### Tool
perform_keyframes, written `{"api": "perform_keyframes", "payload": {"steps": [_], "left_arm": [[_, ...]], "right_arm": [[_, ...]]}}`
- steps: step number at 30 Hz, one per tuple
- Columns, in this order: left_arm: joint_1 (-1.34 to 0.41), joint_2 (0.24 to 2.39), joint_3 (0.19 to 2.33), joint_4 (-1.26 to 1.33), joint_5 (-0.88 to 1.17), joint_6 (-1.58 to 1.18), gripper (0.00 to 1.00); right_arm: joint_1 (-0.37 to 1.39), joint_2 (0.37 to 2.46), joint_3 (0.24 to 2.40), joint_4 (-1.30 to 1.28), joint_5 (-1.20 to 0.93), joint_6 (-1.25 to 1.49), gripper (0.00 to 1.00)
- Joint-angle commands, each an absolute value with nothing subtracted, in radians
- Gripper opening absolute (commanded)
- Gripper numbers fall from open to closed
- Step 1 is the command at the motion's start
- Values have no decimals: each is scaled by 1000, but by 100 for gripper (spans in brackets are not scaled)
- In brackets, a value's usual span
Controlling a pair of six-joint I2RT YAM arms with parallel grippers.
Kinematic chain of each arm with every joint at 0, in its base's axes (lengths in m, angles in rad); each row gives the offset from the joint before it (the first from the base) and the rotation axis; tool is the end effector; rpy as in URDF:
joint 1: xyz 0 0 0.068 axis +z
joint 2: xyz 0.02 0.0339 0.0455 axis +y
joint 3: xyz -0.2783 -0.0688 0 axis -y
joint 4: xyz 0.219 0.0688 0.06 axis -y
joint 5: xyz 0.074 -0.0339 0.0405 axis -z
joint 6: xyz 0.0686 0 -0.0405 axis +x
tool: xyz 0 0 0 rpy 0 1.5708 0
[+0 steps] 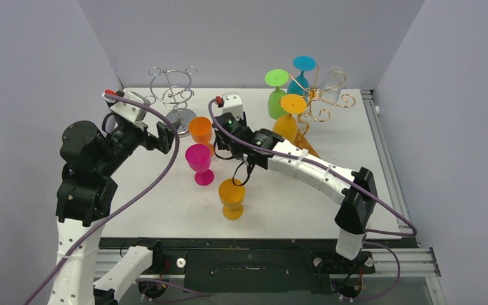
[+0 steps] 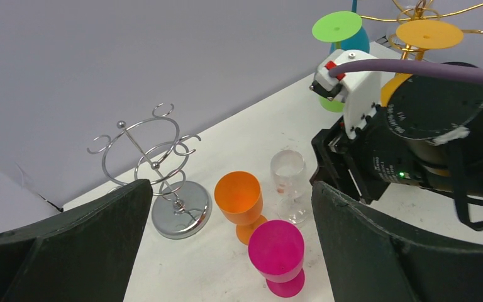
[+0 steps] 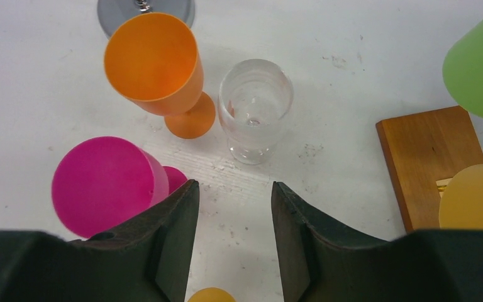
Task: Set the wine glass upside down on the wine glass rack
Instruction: Pick up the wine glass at the center of the board.
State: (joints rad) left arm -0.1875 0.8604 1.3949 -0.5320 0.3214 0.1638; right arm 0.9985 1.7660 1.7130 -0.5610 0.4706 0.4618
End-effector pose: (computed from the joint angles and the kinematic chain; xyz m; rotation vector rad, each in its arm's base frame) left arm 0.1291 -0.0465 0.4880 0.5203 1.4864 -0.2704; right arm 0.2462 0.3247 0.3570 -0.3071 2.1080 0.3536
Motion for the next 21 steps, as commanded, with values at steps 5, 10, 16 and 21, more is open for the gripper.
{"api": "perform_keyframes", "payload": {"steps": [5,10,16,21], "left_arm": [[-181,844,1377,-519,410,144,96],[-181,842,1368,-518,421,149,96],[-181,841,1359,-514,436,150,96],[-181,835,1354,-516,440,165,96]], "right_arm": [[932,1874,1848,-611,506,472,43],[903,1918,1867,-590,490,474,43],[879,1963,1878,-567,461,478,42],[869,2008,1897,-551,447,480,41]]}}
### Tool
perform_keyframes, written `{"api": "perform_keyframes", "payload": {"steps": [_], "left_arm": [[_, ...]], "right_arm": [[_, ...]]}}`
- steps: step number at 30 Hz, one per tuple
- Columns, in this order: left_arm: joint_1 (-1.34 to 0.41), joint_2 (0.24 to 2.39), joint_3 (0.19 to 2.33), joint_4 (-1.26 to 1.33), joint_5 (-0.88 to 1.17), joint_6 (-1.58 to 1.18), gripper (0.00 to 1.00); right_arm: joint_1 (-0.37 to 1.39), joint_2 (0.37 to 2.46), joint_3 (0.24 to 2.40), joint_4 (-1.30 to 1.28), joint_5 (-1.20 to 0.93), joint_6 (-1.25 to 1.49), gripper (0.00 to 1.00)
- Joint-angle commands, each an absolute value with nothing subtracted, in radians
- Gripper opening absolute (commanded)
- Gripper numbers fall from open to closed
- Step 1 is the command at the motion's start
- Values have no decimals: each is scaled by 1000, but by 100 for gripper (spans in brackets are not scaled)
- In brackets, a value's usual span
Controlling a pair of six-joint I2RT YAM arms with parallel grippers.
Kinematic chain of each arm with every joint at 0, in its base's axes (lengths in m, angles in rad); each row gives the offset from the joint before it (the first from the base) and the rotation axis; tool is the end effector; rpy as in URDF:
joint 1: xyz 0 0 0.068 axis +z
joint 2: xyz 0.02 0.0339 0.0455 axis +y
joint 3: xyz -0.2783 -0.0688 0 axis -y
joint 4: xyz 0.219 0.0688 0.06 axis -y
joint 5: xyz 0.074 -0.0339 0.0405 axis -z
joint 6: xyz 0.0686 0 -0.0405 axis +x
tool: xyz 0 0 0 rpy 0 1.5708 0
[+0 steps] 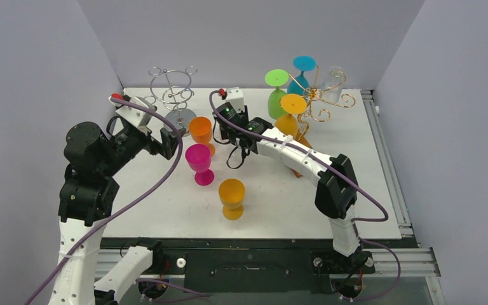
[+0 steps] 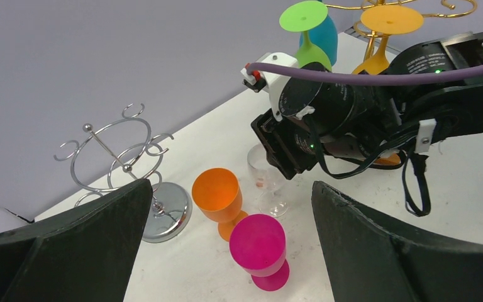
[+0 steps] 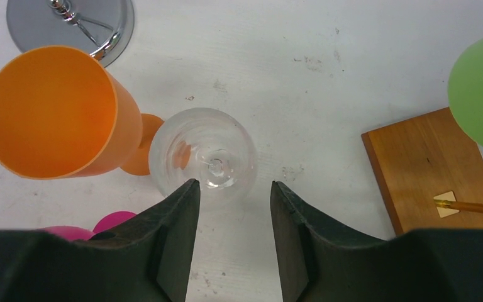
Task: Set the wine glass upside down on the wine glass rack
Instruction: Pick up the wine glass at the center of the board.
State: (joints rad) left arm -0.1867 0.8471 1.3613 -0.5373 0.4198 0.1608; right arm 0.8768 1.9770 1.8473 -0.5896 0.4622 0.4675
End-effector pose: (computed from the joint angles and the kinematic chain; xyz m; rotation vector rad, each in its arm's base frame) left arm 0.1260 -0.0523 0.4788 0.5931 1.4894 -0.3542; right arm 0.3157 0.3315 0.3111 -0.2170 2.1992 0.2159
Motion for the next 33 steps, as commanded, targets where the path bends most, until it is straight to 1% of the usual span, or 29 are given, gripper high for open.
{"api": "perform_keyframes", "payload": {"steps": [1,7,10,13,17,23,27,33], "left_arm": [[-181,834,1353,-518,440,167,96],[-181,828,1346,-521,450,181,96],[-180,829,1344,-520,451,181,96],[-181,827,1342,-520,457,179,96],[-181,819,1334,-523,465,184,96],[-181,820,1322,-538,484,167,96],[-180,826,1318,-550,512,155,96],[-182,851,1313,-541,557,109,96]], "right_arm": [[868,2015,1900,-548,447,481,41],[854,2049,1897,-527,420,495,38],[854,2052,1884,-514,402,502,34],[855,2050,1870,-509,390,506,23],[859,2031,1841,-500,383,507,0],[864,1960,1781,-488,422,491,0],[875,1853,1735,-499,475,463,0],[909,1636,1670,-550,516,422,0]]}}
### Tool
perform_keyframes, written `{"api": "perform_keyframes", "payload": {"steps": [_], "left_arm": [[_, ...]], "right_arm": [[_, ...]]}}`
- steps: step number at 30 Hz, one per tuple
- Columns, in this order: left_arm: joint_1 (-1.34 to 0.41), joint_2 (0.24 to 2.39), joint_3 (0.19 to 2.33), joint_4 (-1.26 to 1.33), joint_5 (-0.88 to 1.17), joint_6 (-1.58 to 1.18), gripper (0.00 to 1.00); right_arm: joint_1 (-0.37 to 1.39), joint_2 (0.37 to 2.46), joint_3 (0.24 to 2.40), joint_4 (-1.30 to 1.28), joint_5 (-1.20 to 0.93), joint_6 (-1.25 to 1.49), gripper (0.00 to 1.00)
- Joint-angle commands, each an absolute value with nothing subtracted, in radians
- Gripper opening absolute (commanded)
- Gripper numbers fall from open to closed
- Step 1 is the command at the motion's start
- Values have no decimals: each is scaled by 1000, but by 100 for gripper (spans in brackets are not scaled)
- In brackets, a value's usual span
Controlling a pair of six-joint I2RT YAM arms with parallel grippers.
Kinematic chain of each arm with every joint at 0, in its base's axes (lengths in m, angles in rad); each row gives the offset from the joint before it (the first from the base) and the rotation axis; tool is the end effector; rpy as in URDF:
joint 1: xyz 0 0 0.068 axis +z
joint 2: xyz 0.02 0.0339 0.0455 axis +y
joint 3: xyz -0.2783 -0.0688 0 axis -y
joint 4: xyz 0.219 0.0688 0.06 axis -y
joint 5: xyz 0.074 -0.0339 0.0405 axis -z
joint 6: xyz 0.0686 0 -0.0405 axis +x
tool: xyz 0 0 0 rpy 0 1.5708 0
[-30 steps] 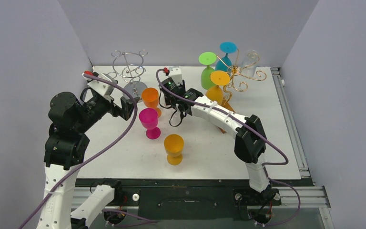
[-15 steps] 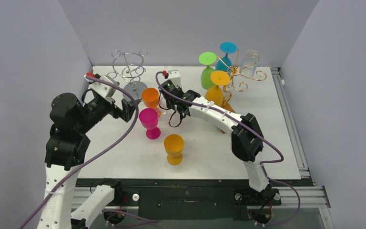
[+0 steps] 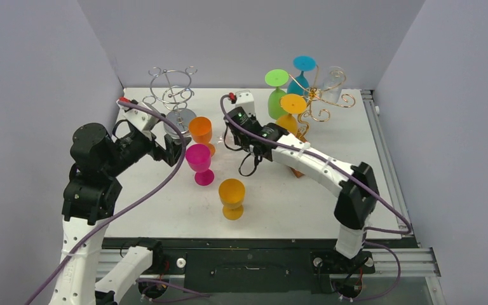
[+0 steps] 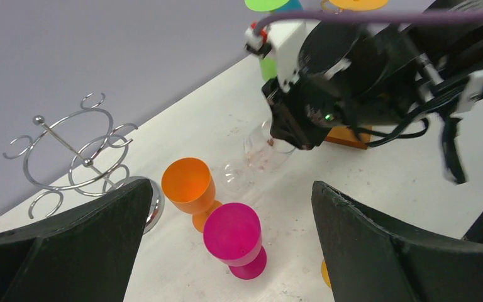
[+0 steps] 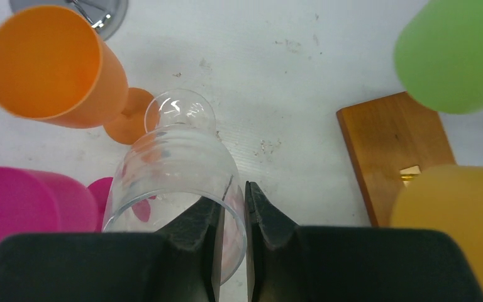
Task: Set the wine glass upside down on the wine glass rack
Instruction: Pick up the wine glass at the center of the board, then turn the wine glass upside down at the wine rack.
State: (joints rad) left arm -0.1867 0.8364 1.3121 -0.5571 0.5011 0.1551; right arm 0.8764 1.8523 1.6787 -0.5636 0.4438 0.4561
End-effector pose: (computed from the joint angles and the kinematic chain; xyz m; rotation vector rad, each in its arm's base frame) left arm 0.1260 -0.0573 0.4628 0.6505 1.5276 -0.4370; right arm 0.2940 0.3070 0.3107 -0.2463 2.2180 0.2138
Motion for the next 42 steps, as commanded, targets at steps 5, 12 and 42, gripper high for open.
{"api": "perform_keyframes", "payload": {"steps": [5,12,42], "left_arm": [[-183,873,1308,-545,615,68,96],[-183,899,1278,-548,693,8,96],[-192,1006,1273,-502,864,-117,0]], "right_arm": [[952,1436,1589,-537,454,397,0],[990,1198,1453,-435,306,352,0],[1148,1094,1431,-317,232,250,1]]}}
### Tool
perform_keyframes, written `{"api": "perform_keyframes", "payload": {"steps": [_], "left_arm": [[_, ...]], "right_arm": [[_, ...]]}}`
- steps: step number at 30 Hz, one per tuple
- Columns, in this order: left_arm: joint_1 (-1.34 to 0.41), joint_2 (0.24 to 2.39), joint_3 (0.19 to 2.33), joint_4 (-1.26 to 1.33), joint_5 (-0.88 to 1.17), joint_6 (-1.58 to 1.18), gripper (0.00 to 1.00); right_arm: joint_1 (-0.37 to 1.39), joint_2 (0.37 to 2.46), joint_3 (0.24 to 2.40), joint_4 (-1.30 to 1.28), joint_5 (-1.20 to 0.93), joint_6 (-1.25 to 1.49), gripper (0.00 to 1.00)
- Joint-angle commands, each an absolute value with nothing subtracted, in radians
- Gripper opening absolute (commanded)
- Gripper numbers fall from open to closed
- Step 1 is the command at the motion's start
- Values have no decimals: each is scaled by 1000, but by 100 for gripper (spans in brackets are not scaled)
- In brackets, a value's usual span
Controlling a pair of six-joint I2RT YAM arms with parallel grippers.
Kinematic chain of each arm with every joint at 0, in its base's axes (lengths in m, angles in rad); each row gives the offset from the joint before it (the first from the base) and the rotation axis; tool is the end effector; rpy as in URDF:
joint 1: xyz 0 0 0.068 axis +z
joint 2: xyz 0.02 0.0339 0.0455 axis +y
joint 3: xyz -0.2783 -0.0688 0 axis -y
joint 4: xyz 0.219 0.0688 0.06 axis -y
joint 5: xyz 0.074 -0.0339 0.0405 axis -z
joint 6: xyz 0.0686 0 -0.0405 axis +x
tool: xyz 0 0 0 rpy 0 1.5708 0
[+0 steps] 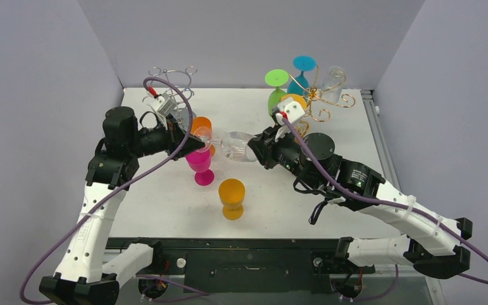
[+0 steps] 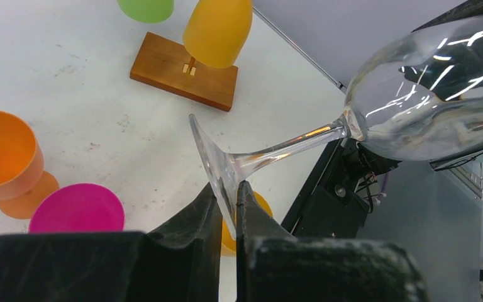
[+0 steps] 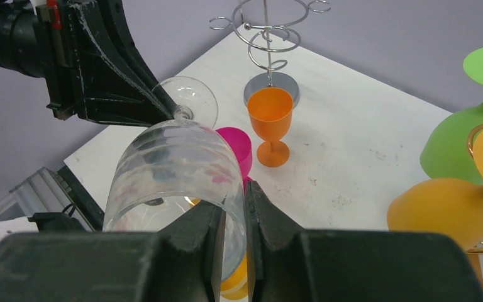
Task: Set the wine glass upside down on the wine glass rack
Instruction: Turn the wine glass upside down at the wine rack.
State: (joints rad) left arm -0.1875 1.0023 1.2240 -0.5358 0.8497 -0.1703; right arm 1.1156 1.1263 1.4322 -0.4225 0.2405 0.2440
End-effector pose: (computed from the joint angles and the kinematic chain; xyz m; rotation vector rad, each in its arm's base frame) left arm 0.1712 -0.0849 0.4179 0.6099 1.8029 -1.0387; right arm 0.1161 0.2001 0.4716 -0.5654 1.6576 0.8103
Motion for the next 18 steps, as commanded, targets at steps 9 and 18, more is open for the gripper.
{"api": "perform_keyframes", "payload": {"steps": [9,18], "left_arm": [[-191,949,1339,-443,763,100,0],[-192,877,1352,-402,763,460,0]], "right_arm": [[1147,1026,1305,-418,194,289,55],[1116,924,1238,-575,65,285,78]]}}
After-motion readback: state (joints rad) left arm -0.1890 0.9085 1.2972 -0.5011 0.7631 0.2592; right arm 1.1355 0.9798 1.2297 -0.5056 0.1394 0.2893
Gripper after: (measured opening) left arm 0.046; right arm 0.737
